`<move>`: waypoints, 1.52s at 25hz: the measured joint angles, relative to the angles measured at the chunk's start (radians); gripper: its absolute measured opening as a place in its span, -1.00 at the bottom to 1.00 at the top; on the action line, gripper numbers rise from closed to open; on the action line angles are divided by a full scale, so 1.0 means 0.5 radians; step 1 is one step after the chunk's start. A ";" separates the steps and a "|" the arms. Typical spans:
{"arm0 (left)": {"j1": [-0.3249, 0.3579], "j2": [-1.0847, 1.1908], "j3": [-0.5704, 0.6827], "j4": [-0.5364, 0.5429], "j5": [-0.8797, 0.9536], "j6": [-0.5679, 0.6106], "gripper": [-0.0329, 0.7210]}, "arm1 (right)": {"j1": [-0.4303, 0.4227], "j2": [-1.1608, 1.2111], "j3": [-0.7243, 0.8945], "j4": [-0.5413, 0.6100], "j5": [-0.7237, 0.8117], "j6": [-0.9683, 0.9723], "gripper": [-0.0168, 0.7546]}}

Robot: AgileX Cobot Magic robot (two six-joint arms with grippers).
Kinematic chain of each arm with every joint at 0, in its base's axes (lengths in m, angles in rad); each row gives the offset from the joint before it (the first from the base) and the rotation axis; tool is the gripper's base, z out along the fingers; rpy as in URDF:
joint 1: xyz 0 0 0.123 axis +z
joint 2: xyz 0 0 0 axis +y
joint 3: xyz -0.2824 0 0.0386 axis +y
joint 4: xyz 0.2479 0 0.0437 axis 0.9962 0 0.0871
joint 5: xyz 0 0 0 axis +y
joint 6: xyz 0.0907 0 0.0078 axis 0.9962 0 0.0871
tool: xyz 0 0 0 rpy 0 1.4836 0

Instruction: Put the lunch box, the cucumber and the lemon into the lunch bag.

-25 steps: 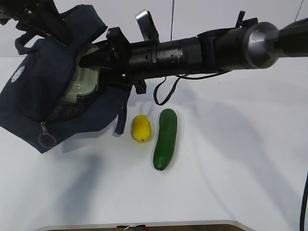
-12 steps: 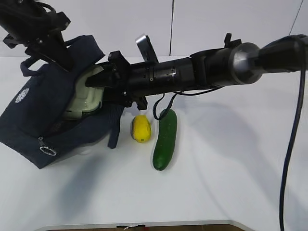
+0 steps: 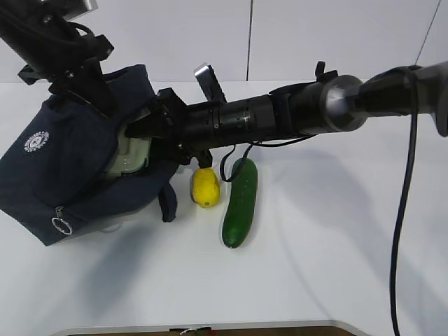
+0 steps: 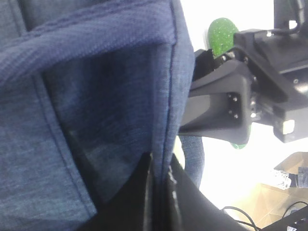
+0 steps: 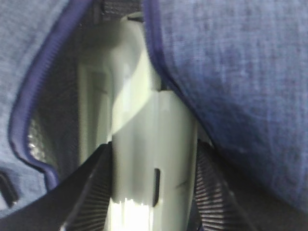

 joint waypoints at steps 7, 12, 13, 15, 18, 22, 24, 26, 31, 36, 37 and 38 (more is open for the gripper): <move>0.000 0.000 0.000 -0.012 0.000 0.000 -0.96 | 0.000 0.000 0.000 -0.047 -0.025 0.029 0.09; 0.000 0.000 0.000 -0.016 0.000 0.000 -0.96 | 0.000 0.000 0.000 -0.195 -0.025 0.106 0.09; 0.000 0.000 0.000 -0.016 0.000 0.000 -0.96 | 0.000 0.000 0.000 -0.214 -0.025 0.115 0.10; 0.000 0.000 0.000 -0.016 0.000 0.000 -0.96 | 0.000 0.000 -0.001 -0.244 -0.004 0.128 0.12; 0.000 0.000 0.000 -0.016 0.000 0.000 -0.96 | 0.000 0.000 -0.009 -0.242 0.060 0.151 0.26; 0.000 0.000 0.000 -0.016 0.000 -0.009 -0.95 | 0.000 0.000 -0.018 -0.232 0.106 0.168 0.39; 0.000 0.000 0.000 -0.016 0.000 -0.009 -0.95 | 0.000 0.000 -0.018 -0.229 0.163 0.167 0.40; 0.000 0.000 0.000 -0.016 0.000 -0.011 -0.95 | -0.004 0.000 -0.018 -0.229 0.256 0.129 0.41; 0.004 0.000 0.000 -0.016 0.000 -0.014 -0.95 | -0.047 0.000 -0.021 -0.229 0.431 0.065 0.41; 0.044 0.000 0.000 -0.011 0.000 -0.014 -0.95 | -0.075 -0.031 -0.021 -0.292 0.479 0.061 0.40; 0.059 0.000 0.000 -0.002 0.000 -0.014 -0.95 | -0.079 -0.053 -0.021 -0.329 0.479 0.065 0.40; 0.075 0.000 0.000 0.003 0.000 -0.015 -0.95 | -0.079 -0.072 -0.021 -0.367 0.473 0.073 0.40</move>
